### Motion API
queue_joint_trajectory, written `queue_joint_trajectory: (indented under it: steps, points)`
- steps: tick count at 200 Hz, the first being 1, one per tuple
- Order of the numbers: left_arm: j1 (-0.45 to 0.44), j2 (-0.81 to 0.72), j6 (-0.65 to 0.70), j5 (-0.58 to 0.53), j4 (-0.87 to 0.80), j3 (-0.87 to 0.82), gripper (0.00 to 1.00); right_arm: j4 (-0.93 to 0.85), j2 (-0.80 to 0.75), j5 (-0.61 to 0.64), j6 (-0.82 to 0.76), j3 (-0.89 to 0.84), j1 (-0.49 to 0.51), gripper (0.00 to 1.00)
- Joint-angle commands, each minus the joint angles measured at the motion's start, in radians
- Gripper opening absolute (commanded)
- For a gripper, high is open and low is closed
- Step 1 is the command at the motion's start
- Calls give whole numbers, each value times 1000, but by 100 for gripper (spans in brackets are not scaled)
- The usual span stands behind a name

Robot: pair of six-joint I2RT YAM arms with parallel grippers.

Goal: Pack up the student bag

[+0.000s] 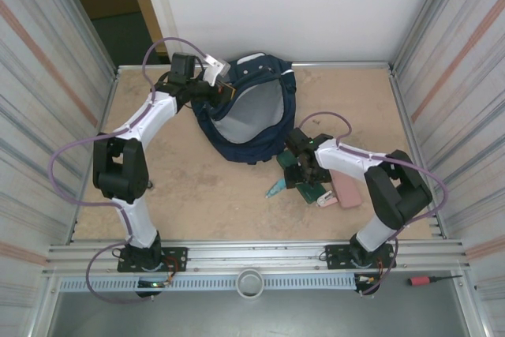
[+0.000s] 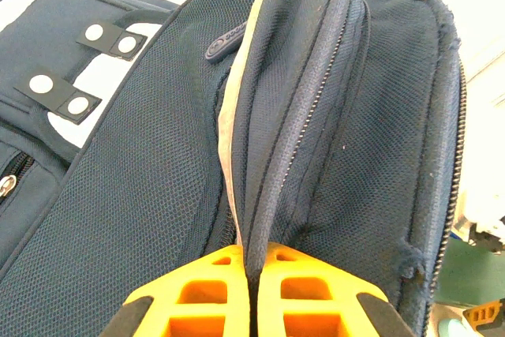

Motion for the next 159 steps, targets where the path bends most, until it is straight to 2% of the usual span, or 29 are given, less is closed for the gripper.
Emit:
queue_joint_trajectory:
  steps: [1,44,87,159]
  points:
    - [4,-39,0,53,67,21,1,8,33,-10,-18,-12,-5,85]
    - [1,-35,9,46,66,18,1,20,47,-30,-33,-10,-1,71]
    - [-1,-32,13,35,61,16,2,7,0,-41,-56,-6,0,57]
    - [-1,-27,-25,27,62,45,1,-121,-280,-143,-52,34,-92,44]
